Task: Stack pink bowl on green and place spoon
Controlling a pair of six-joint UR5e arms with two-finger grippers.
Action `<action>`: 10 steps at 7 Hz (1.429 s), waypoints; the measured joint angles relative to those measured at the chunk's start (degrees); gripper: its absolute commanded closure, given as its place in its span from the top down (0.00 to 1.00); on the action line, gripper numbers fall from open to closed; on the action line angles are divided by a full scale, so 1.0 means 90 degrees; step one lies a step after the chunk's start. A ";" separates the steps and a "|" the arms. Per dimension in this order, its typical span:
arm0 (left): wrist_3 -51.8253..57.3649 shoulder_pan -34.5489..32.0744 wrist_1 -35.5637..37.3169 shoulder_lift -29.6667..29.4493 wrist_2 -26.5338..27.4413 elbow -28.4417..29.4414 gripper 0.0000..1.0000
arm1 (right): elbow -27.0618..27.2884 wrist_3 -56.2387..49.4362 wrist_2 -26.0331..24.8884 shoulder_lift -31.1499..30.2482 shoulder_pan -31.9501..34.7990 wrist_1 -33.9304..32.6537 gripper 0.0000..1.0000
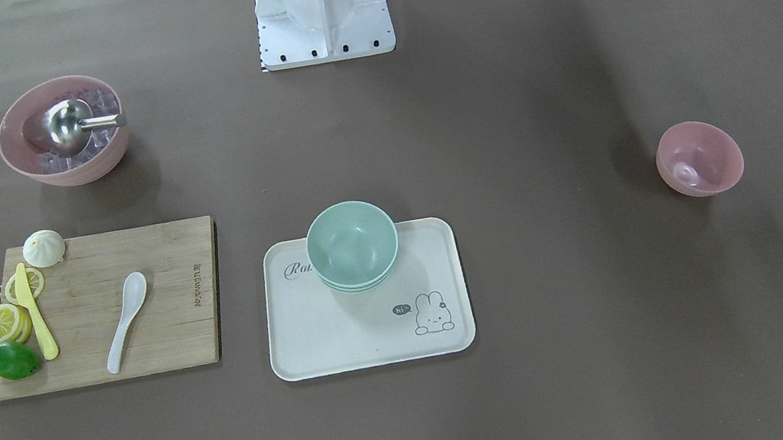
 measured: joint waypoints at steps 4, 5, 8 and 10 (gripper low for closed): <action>0.0011 0.0009 -0.0308 0.0200 0.0058 -0.0081 0.98 | 0.0037 0.0051 0.0043 -0.0021 0.0010 0.0004 1.00; 0.0016 0.0010 -0.0329 0.0209 0.0047 -0.0072 0.98 | 0.0031 0.0081 0.0066 -0.0019 0.0006 0.0023 1.00; 0.0011 0.0010 -0.0418 0.0197 0.0031 0.0004 0.98 | 0.0012 0.0086 0.0077 -0.0058 0.0003 0.0061 1.00; -0.0035 0.0011 -0.0531 0.0197 0.0006 0.0040 0.98 | 0.0007 0.0098 0.0109 -0.0072 -0.0011 0.0067 1.00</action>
